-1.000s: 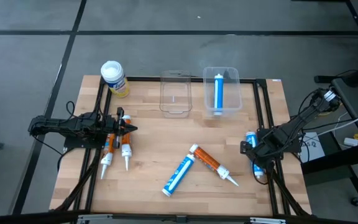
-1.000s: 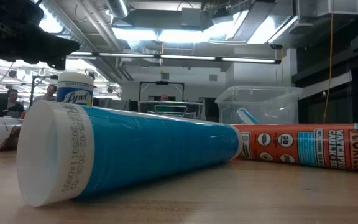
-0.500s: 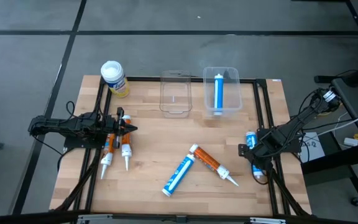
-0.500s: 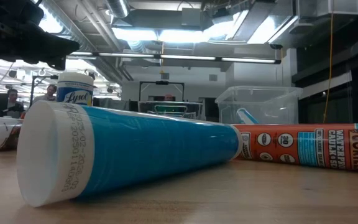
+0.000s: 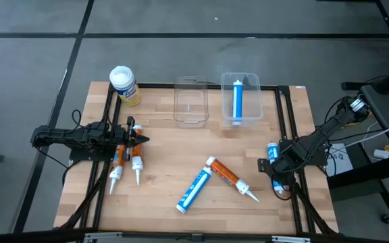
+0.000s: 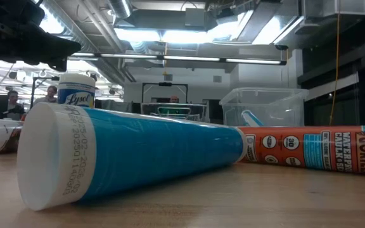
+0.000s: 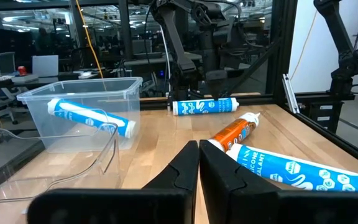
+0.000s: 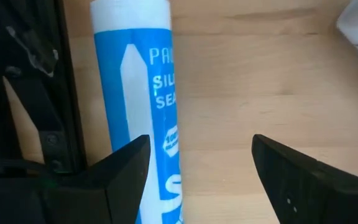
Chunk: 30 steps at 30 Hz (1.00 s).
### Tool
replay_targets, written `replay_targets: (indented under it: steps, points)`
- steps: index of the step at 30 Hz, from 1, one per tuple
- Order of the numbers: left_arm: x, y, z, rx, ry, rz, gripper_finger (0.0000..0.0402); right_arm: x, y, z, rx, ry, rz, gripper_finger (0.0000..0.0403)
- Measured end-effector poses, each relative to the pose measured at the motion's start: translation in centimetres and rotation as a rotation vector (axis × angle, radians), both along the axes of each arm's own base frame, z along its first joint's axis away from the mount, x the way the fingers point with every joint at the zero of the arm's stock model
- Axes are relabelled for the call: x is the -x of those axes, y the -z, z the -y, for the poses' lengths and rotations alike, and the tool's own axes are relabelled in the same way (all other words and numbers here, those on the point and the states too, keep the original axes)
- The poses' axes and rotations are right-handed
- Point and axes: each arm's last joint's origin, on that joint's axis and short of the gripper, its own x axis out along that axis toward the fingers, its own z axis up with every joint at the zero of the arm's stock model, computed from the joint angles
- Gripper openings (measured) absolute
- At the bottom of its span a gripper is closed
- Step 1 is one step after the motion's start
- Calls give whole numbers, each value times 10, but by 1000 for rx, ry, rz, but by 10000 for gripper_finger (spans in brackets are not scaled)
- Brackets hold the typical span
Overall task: Pick & place silicon tubes, Sealant and Lysol wipes
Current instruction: Put the right blue sealant into the right transparent bin
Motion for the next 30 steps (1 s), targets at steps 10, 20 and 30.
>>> replay_targets:
  steps: [10,20,30]
  points:
    - [0,0,0,0,0,0,9,2,3,2,16,5,-20,281]
    - [0,0,0,0,0,0,12,8,11,3,-30,72,-114,281]
    - [0,0,0,0,0,0,9,11,24,5,-31,15,-108,281]
